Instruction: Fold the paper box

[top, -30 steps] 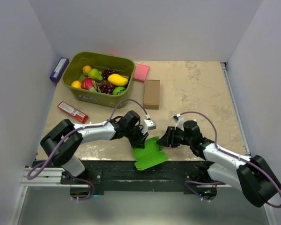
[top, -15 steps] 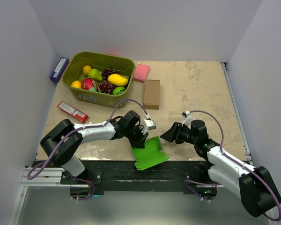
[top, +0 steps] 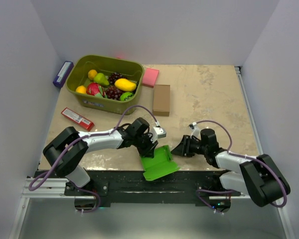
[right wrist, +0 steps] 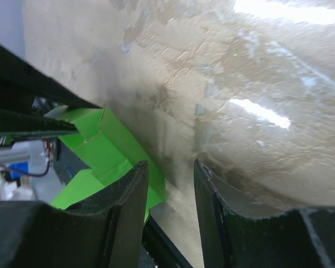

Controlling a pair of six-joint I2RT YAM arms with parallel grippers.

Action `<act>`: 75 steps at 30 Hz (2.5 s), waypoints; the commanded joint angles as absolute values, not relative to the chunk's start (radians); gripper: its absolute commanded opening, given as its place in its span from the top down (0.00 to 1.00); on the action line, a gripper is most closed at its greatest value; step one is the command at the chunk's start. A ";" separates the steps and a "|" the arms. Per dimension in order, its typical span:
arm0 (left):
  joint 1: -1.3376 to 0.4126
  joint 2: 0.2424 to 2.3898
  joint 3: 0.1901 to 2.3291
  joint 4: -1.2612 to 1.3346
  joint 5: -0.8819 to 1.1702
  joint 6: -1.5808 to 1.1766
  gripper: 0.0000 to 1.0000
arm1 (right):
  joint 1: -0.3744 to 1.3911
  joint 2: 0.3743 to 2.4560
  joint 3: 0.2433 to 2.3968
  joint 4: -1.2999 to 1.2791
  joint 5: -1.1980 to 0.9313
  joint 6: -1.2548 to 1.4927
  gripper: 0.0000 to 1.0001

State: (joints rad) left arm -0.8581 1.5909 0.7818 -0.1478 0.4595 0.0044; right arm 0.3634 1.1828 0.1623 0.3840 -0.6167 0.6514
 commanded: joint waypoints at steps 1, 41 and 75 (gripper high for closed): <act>-0.868 1.618 0.776 -0.190 0.347 0.069 0.98 | 0.360 1.253 0.132 0.575 -0.750 0.653 0.57; -0.903 1.608 0.773 -0.195 0.307 0.080 0.98 | 0.508 1.342 0.184 0.618 -0.571 0.677 0.80; -0.937 1.532 0.769 -0.130 0.357 -0.038 1.00 | 1.143 1.492 0.587 -0.322 0.621 0.974 1.00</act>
